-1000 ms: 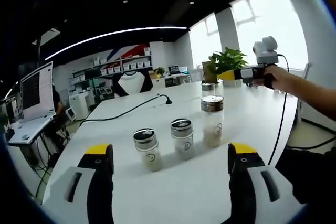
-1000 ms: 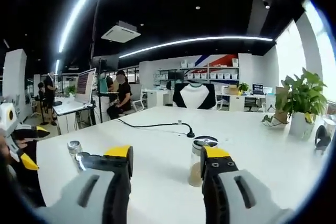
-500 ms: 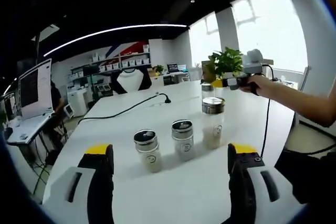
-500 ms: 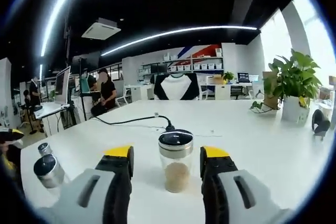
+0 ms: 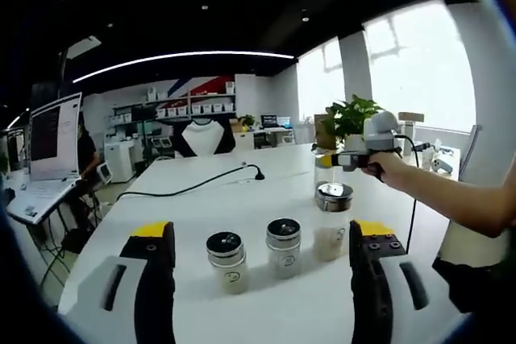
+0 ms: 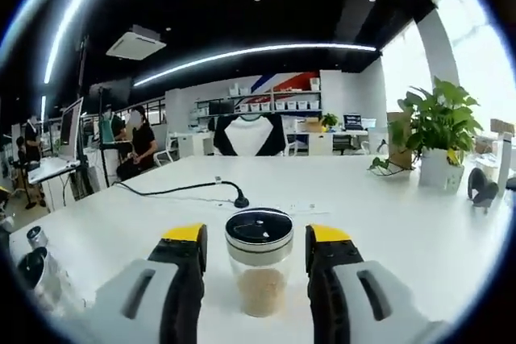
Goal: Rotate the seasoning bottle until the label or dispensing opening points toward the visible target arrow and the bottle remains upright within the marked orientation range
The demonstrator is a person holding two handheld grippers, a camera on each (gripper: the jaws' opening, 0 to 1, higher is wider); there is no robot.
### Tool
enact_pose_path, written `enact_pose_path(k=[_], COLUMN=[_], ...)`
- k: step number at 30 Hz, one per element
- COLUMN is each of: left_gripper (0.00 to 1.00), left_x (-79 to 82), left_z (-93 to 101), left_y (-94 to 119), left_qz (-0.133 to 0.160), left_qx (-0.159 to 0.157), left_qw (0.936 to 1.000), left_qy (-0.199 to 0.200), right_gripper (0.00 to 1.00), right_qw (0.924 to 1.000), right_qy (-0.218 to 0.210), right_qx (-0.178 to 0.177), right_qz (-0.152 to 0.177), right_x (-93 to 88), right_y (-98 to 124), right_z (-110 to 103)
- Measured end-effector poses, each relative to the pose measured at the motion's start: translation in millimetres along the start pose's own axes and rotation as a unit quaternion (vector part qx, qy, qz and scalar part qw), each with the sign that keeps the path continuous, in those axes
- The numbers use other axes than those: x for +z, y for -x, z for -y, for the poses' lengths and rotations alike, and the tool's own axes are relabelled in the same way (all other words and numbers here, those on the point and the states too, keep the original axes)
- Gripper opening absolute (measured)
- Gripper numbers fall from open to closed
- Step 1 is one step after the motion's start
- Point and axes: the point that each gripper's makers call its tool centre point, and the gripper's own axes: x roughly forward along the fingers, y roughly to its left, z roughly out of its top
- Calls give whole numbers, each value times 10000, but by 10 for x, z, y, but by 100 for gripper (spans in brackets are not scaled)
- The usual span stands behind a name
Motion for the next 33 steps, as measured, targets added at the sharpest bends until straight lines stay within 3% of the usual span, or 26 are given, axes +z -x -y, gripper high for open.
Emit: enact_pose_path(k=[2, 7, 12, 14, 18, 22, 31, 33], left_gripper=[95, 95, 93, 93, 93, 92, 92, 95], left_x=[-41, -109, -67, -82, -86, -97, -132, -136], left_z=[-37, -27, 25, 38, 53, 74, 263, 323], left_y=[-12, -43, -57, -63, -62, -56, -91, -96], left_qz=[-16, -86, 98, 39, 33, -14, -7, -39], left_qx=[27, -9, -130, -146, -178, -215, -526, -627], left_qw=[9999, 9998, 9995, 9996, 9996, 9996, 9979, 9980], left_qy=[102, 178, 281, 251, 228, 205, 378, 41], right_gripper=[41, 40, 36, 36, 35, 35, 35, 35], right_qw=[9995, 9998, 9992, 9996, 9993, 9993, 9982, 9978], right_qy=[-294, -42, 368, 159, 241, 255, 175, 278], right_qx=[132, 184, 122, 239, 277, 287, 528, 595], right_qz=[44, -78, -85, -23, 10, 40, 202, 88], right_x=[-2, -79, -99, -89, -86, -67, -19, -49], right_y=[-35, -60, -79, -71, -46, 44, 549, 666], right_z=[-8, -42, -10, -28, -43, -55, -160, -191])
